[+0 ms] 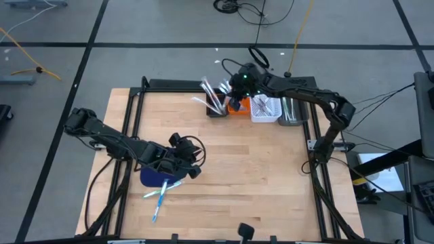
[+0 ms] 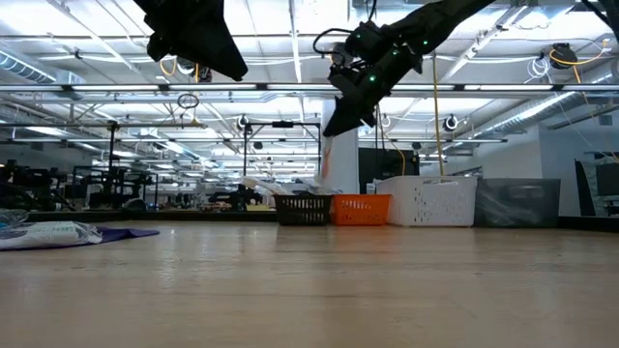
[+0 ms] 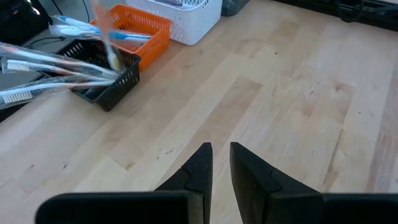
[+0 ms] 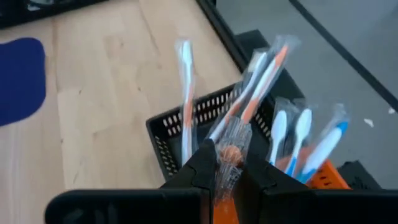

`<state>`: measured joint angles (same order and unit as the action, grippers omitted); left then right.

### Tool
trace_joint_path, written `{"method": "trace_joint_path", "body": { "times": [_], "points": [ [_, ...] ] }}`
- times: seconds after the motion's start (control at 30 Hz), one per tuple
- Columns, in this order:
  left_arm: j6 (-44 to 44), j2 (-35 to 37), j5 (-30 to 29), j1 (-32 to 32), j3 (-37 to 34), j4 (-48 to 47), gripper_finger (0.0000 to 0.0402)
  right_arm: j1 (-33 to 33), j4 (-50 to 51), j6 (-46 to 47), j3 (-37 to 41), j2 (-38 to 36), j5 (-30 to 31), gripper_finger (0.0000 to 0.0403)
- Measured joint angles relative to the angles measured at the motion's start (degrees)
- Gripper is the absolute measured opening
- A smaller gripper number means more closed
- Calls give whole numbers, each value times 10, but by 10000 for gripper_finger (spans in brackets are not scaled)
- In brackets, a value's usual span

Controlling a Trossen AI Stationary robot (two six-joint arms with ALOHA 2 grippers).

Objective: Pick & Place Toothbrushes
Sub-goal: Put the orange toothbrush into the black bin

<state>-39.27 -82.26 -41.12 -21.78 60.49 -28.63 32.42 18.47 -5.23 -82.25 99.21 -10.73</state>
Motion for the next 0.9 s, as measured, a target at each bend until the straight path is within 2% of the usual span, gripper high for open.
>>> {"method": "trace_joint_path", "body": {
  "times": [0.27, 0.5, 0.9],
  "points": [
    [0, 0, 0, 0, 0, 0, 58, 0, 7, 2, -9, 19, -28, 21],
    [0, 0, 0, 0, 0, 0, 58, 0, -12, 0, -9, 20, -28, 59],
    [1, 0, 0, 0, 0, 0, 58, -3, -36, -17, -9, 20, -29, 79]
  ]
}}
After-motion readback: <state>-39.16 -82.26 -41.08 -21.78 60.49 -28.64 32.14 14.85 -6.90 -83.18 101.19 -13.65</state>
